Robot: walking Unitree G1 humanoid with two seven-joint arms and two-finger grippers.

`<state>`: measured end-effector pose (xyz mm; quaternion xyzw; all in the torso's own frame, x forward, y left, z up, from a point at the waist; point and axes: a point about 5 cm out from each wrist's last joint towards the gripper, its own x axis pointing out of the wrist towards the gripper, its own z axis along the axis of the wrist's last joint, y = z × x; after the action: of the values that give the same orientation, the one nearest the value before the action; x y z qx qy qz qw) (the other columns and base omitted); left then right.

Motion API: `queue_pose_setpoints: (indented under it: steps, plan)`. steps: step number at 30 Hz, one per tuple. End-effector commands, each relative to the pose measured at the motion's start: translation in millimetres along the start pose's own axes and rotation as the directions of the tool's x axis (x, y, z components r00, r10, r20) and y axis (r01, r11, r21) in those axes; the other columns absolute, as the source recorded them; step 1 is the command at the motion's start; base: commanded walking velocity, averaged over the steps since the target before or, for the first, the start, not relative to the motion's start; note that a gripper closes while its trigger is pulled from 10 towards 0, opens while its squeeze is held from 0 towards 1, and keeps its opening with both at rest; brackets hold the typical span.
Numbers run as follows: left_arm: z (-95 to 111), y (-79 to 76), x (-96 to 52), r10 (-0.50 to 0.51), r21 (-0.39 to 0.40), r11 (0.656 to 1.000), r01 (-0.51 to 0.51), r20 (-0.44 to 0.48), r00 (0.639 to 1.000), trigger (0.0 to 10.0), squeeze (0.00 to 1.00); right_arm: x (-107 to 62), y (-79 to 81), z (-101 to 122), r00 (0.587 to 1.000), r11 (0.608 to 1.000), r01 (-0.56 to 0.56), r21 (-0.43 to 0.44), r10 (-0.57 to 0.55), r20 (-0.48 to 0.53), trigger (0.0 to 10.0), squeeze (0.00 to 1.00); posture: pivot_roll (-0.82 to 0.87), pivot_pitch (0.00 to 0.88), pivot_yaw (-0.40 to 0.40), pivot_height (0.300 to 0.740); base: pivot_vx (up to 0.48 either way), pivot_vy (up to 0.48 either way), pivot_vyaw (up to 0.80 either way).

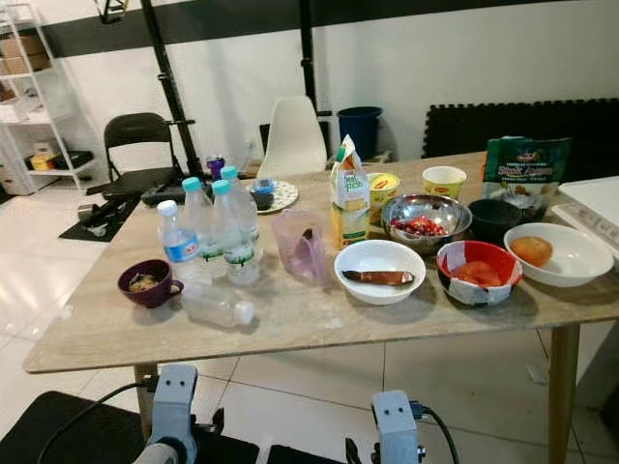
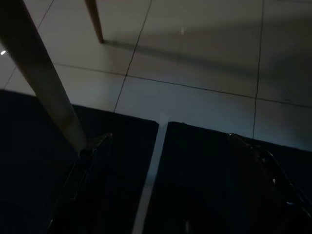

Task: Restocking fridge

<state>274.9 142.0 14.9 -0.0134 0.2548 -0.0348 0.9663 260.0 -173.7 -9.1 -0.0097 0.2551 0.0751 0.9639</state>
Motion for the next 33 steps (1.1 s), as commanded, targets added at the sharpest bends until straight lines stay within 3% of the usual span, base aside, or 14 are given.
queue_pose_setpoints:
  steps: [1, 16, 24, 25, 26, 27, 28, 30, 31, 32, 33]
  plan:
    - [-7, 1.1, -1.2, 0.003, -0.022, 1.0, -0.003, -0.03, 1.0, 10.0, 0.0, -1.2, -1.1, -4, 1.0, 1.0, 0.008, 0.012, -0.008, -0.015, 10.0, 0.0, -0.07, 0.099, 0.124, 0.74, 0.0, 0.0, 0.0]
    - [-7, 1.4, -1.4, -0.004, -0.019, 1.0, 0.003, -0.037, 0.999, 10.0, 0.0, -1.3, -2.2, 2, 1.0, 1.0, 0.019, 0.008, -0.019, 0.023, 10.0, 0.0, -0.07, 0.105, 0.135, 0.74, 0.0, 0.0, 0.0]
    - [-3, -4.7, -4.4, -0.109, 0.029, 0.994, 0.11, -0.017, 0.994, 10.0, 0.0, -7.3, 10.5, 17, 0.97, 0.97, -0.227, -0.091, 0.233, 0.071, 10.0, 0.0, -0.07, 0.105, 0.138, 0.74, 0.0, 0.0, 0.0]
    - [0, -4.5, -6.5, -0.122, 0.039, 0.992, 0.122, 0.008, 0.992, 10.0, 0.0, -15.7, 19.0, 27, 0.919, 0.919, -0.374, -0.128, 0.386, 0.083, 10.0, 0.0, -0.07, 0.103, 0.143, 0.74, 0.0, 0.0, 0.0]
    - [0, -4.5, -6.5, -0.122, 0.039, 0.992, 0.122, 0.008, 0.992, 10.0, 0.0, -15.7, 19.0, 27, 0.919, 0.919, -0.374, -0.128, 0.386, 0.083, 10.0, 0.0, -0.07, 0.103, 0.143, 0.74, 0.0, 0.0, 0.0]
    - [2, -4.0, -8.2, -0.129, 0.045, 0.991, 0.128, 0.026, 0.991, 10.0, 0.0, -24.1, 26.6, 35, 0.862, 0.861, -0.486, -0.15, 0.501, 0.084, 10.0, 0.0, -0.07, 0.103, 0.143, 0.74, 0.0, 0.0, 0.0]
    - [2, -4.0, -8.2, -0.129, 0.045, 0.991, 0.128, 0.026, 0.991, 10.0, 0.0, -24.1, 26.6, 35, 0.862, 0.861, -0.486, -0.15, 0.501, 0.084, 10.0, 0.0, -0.07, 0.103, 0.143, 0.74, 0.0, 0.0, 0.0]
    - [6, -9.3, -16.6, -0.24, 0.112, 0.966, 0.231, 0.074, 0.968, 10.0, 0.0, -47.7, 39.8, 51, 0.699, 0.695, -0.695, -0.182, 0.713, 0.057, 10.0, 0.0, -0.08, 0.103, 0.14, 0.74, 0.0, 0.0, 0.0]
    - [9, -13.5, -21.9, -0.311, 0.168, 0.942, 0.292, 0.102, 0.945, 10.0, 0.0, -55.1, 42.9, 56, 0.645, 0.64, -0.745, -0.187, 0.763, 0.04, 10.0, 0.0, -0.08, 0.103, 0.136, 0.74, 0.0, 0.0, 0.0]
    - [9, -13.5, -21.9, -0.311, 0.168, 0.942, 0.292, 0.102, 0.945, 10.0, 0.0, -55.1, 42.9, 56, 0.645, 0.64, -0.745, -0.187, 0.763, 0.04, 10.0, 0.0, -0.08, 0.103, 0.136, 0.74, 0.0, 0.0, 0.0]
    - [12, -16.8, -26.1, -0.36, 0.214, 0.92, 0.329, 0.126, 0.924, 10.0, 0.0, -59.2, 44.8, 59, 0.613, 0.606, -0.772, -0.194, 0.789, 0.028, 10.0, 0.0, -0.08, 0.104, 0.134, 0.74, 0.0, 0.0, 0.0]
